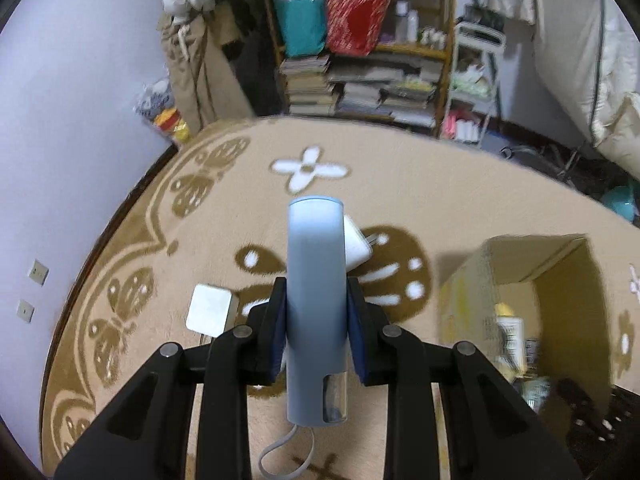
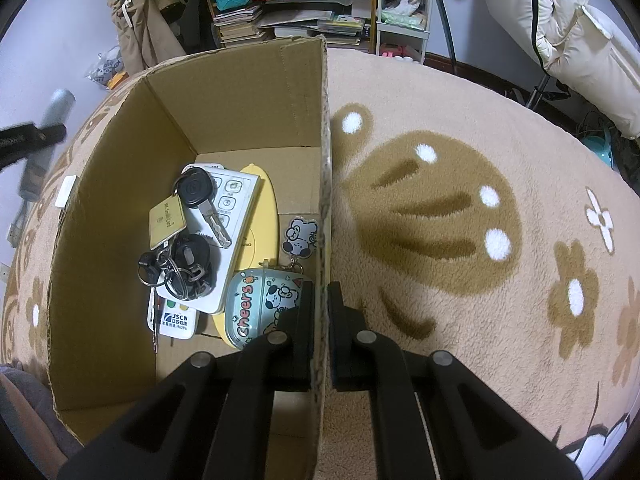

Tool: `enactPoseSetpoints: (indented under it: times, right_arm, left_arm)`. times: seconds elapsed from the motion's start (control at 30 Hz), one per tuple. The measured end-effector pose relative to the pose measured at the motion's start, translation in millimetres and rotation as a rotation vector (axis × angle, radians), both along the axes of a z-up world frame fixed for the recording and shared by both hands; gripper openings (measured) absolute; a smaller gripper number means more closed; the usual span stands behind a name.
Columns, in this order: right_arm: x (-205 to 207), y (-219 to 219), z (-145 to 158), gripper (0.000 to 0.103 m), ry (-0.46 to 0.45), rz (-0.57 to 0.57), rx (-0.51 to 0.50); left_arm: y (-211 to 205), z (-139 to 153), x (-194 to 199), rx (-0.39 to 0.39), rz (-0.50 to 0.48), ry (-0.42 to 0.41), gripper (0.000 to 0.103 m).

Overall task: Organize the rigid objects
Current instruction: 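Lift the power bank with the left gripper and drop it into the box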

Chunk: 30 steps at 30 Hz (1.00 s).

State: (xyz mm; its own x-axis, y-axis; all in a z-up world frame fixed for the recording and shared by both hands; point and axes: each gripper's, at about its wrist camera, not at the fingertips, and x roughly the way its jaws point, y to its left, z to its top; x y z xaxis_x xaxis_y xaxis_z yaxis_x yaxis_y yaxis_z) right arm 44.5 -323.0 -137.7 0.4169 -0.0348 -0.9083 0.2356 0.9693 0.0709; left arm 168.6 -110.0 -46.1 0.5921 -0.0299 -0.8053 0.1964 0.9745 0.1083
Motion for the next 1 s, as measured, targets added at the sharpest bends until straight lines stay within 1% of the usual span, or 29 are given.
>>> enactPoseSetpoints:
  times: [0.1, 0.2, 0.33, 0.47, 0.7, 1.0]
  right_arm:
    - [0.0, 0.0, 0.0, 0.007, 0.000, 0.000, 0.000]
    - [0.0, 0.0, 0.0, 0.007, 0.000, 0.000, 0.000]
    - [0.0, -0.1, 0.0, 0.007, 0.000, 0.000, 0.001]
    - [0.0, 0.0, -0.1, 0.007, 0.000, 0.001, 0.001]
    - [0.0, -0.1, -0.1, 0.007, -0.001, 0.000, 0.001]
    - [0.0, -0.2, -0.3, 0.007, 0.000, 0.001, 0.000]
  left_arm:
    - [-11.9, 21.9, -15.7, -0.031, -0.053, -0.038, 0.026]
    - [-26.8, 37.6, -33.1, -0.036, -0.105, -0.069, 0.026]
    - [-46.4, 48.3, -52.2, -0.050, -0.182, -0.079, 0.026]
    - [-62.9, 52.6, -66.8, -0.057, -0.239, -0.078, 0.026]
    - [-88.1, 42.8, -82.9, -0.068, -0.317, -0.042, 0.026]
    - [-104.6, 10.7, -79.1, -0.082, -0.349, 0.051, 0.026]
